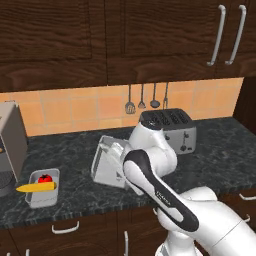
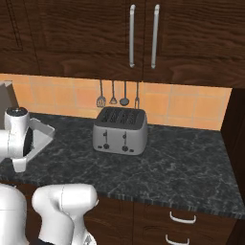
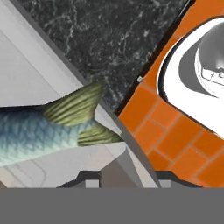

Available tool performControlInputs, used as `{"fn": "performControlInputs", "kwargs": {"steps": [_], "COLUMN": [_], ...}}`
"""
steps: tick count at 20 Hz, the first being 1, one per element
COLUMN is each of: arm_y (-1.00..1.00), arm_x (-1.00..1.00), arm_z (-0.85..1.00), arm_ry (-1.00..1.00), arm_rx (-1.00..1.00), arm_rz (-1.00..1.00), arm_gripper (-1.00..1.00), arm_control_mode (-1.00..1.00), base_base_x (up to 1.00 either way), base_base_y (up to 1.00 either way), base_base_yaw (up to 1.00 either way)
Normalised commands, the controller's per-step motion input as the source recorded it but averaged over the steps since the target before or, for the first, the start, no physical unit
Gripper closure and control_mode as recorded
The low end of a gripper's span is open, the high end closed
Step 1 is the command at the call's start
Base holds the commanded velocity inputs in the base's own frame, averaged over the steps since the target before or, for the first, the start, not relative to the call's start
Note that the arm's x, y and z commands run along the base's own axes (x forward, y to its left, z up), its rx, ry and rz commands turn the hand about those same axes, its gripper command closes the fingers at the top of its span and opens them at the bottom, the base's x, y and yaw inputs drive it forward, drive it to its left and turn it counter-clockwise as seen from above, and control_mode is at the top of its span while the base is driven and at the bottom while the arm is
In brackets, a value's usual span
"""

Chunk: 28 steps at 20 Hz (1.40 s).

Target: Take the meat container that has the fish and place it on the second highest rack of the freezer. Then take the vegetable container that has the corn and tomato and place it on the highest rack of the freezer.

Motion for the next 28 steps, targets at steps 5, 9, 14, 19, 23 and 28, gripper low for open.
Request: {"fn": "performControlInputs", "kwargs": {"steps": [5, 9, 14, 19, 23, 28], "arm_y": [-0.44, -0.51, -0.69, -0.72, -0.51, -0.02], "arm_x": [-0.44, -0.49, -0.4, -0.72, -0.49, 0.0], "arm_z": [0.83, 0.59, 0.33, 0.33, 0.15, 0.0], "arm_ry": [0.11, 0.05, 0.15, 0.03, 0.02, 0.0], "arm_rx": [-0.09, -0.09, -0.15, -0.12, -0.12, 0.0], "arm_rz": [0.1, 0.06, 0.04, 0.11, 0.15, 0.0], "arm_gripper": [1.0, 1.0, 1.0, 1.0, 1.0, 1.0], "arm_control_mode": [-1.0, -1.0, -1.0, -1.0, -1.0, 1.0], "base_base_x": [0.0, 0.0, 0.0, 0.0, 0.0, 0.0], "base_base_y": [0.0, 0.0, 0.0, 0.0, 0.0, -0.03], "base_base_yaw": [0.0, 0.0, 0.0, 0.0, 0.0, 0.0]}}
